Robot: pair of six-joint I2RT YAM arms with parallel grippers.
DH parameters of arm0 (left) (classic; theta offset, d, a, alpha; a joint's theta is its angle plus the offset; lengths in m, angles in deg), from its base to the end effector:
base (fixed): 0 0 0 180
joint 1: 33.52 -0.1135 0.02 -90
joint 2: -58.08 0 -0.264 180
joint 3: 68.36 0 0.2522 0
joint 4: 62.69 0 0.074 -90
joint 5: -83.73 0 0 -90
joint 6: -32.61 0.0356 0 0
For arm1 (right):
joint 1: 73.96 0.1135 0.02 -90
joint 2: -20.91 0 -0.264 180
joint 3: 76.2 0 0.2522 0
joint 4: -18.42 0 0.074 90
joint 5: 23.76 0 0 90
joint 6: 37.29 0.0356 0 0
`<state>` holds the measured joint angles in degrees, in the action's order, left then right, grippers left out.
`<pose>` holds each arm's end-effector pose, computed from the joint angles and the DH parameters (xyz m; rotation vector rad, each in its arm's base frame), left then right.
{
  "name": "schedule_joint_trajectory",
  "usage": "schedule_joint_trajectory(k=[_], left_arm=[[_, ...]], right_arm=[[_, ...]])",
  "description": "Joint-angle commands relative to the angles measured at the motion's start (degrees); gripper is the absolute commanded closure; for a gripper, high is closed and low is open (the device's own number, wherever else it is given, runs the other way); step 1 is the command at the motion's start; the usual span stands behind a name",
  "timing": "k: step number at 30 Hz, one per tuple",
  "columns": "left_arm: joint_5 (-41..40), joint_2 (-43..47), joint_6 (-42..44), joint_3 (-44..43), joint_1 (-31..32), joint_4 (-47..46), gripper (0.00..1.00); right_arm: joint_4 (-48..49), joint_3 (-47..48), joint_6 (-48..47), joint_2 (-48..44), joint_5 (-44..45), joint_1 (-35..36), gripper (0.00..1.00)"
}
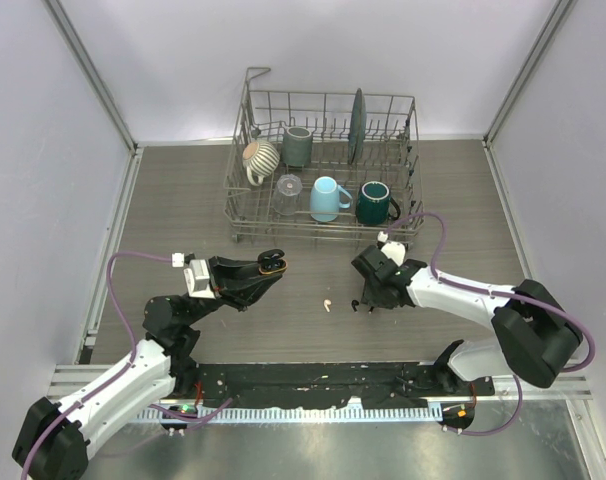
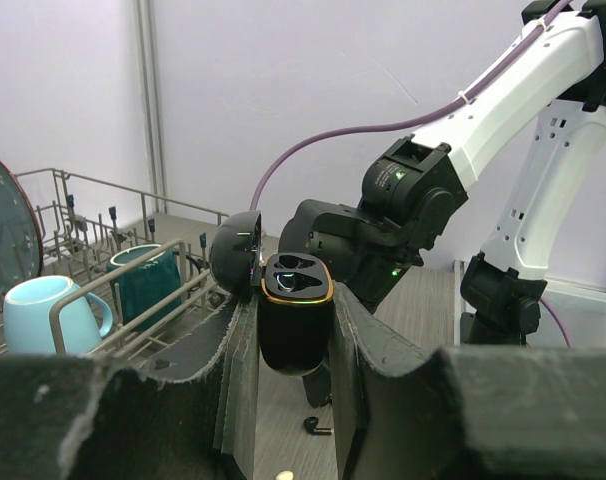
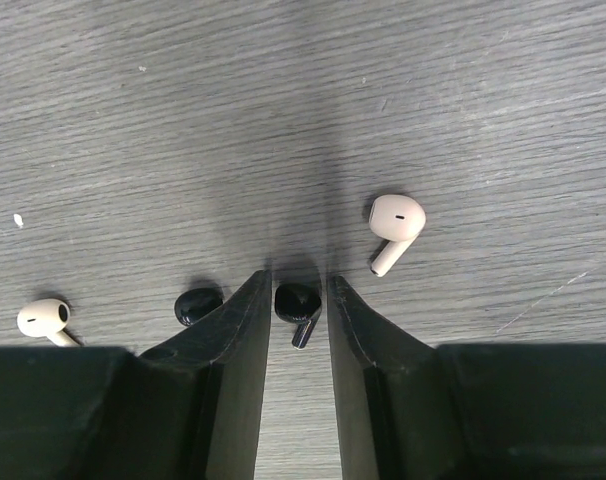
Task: Insert the wireless bluetooth earbuds into the charging case
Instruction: Pick up the earbud from the center of the board.
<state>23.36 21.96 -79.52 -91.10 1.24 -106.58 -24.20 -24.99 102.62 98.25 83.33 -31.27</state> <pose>0.1070 -0.0957 0.2640 0.6144 1.0164 -1.1491 0.1745 0.1467 0.1593 0.2434 2.6618 0.0850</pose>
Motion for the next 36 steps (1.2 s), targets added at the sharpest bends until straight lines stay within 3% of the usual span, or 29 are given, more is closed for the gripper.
schedule_joint_trajectory(k=[1,20,31,36], left_arm=[[0.08,0.43,0.42,0.27,0.04,-2.65,1.0],[-0.45,0.7,0.68,0.8,0.04,-2.47,1.0],[-0.71,1.05,0.68,0.8,0.04,-2.03,1.0],[-0.8,0.96,0.6,0.8,0.04,-2.03,1.0]], right_arm=[[-1.63,0.95,0.8,1.58,2.43,0.89,0.66],[-3.22,2.19,1.86,3.61,4.01,3.09,0.67],[-3.04,2.27,2.39,2.64,4.98,3.27,0.76],[-1.9,2.63,0.81,-0.69,6.12,4.67,0.85]])
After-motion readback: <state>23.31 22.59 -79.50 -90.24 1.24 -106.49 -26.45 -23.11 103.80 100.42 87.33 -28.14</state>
